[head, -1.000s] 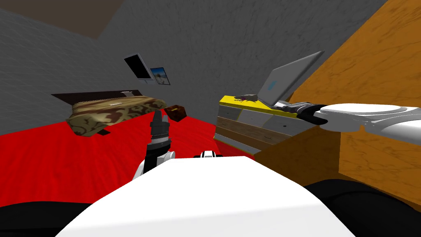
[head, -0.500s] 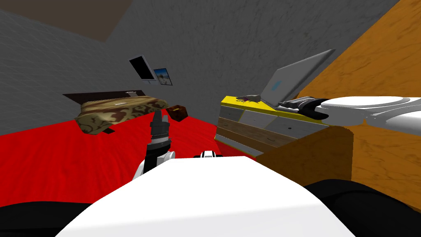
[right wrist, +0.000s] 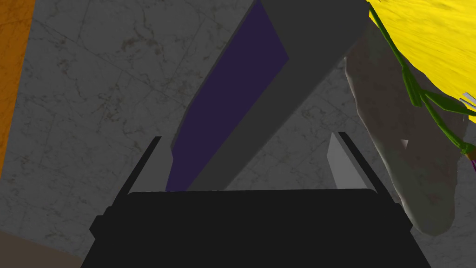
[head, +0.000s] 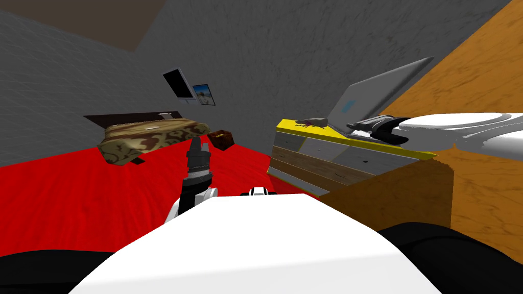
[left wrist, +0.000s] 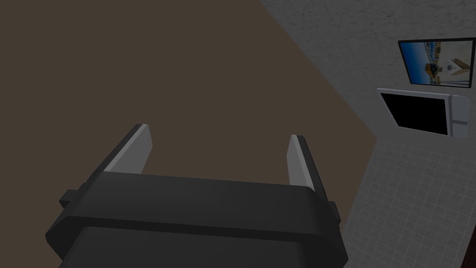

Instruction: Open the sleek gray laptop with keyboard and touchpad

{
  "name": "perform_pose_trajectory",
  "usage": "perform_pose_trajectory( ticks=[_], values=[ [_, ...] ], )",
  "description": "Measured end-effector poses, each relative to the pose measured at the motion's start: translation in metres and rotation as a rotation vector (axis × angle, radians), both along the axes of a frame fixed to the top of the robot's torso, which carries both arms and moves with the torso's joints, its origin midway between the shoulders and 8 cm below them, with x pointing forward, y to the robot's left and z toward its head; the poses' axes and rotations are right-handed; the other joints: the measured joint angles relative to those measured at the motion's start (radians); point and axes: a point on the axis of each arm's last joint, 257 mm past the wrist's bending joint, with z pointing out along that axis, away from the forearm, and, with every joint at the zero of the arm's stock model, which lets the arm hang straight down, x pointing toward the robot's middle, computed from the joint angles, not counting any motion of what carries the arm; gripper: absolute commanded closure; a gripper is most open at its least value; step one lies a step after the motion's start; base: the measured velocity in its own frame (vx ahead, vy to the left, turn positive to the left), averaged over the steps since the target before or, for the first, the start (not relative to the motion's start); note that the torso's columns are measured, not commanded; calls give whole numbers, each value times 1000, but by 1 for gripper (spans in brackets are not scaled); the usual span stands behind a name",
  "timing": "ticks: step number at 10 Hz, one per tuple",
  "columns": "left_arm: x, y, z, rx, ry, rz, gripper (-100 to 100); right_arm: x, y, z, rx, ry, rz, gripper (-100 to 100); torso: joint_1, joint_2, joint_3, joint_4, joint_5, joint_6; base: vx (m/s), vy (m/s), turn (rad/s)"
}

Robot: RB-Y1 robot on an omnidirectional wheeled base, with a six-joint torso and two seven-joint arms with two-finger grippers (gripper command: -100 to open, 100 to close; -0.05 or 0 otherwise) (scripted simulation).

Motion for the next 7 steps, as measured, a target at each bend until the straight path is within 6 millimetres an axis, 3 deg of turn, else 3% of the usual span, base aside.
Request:
perform_pose_trajectory(
  ticks=[1, 2, 7],
  values=[
    [0, 0, 0, 0, 0, 0, 0, 2, 1, 3, -5, 2, 2, -100, -1, -5, -3, -1, 0, 0, 55, -27, -5],
    [0, 0, 0, 0, 0, 0, 0, 3, 1, 3, -2, 1, 2, 100, 0, -3, -3, -2, 0, -1, 6, -4, 2],
    [0, 0, 0, 0, 0, 0, 0, -4, -6, 4, 105, -55, -4, 100, 1, 0, 0, 0, 1, 1, -6, -13, 6]
  ],
)
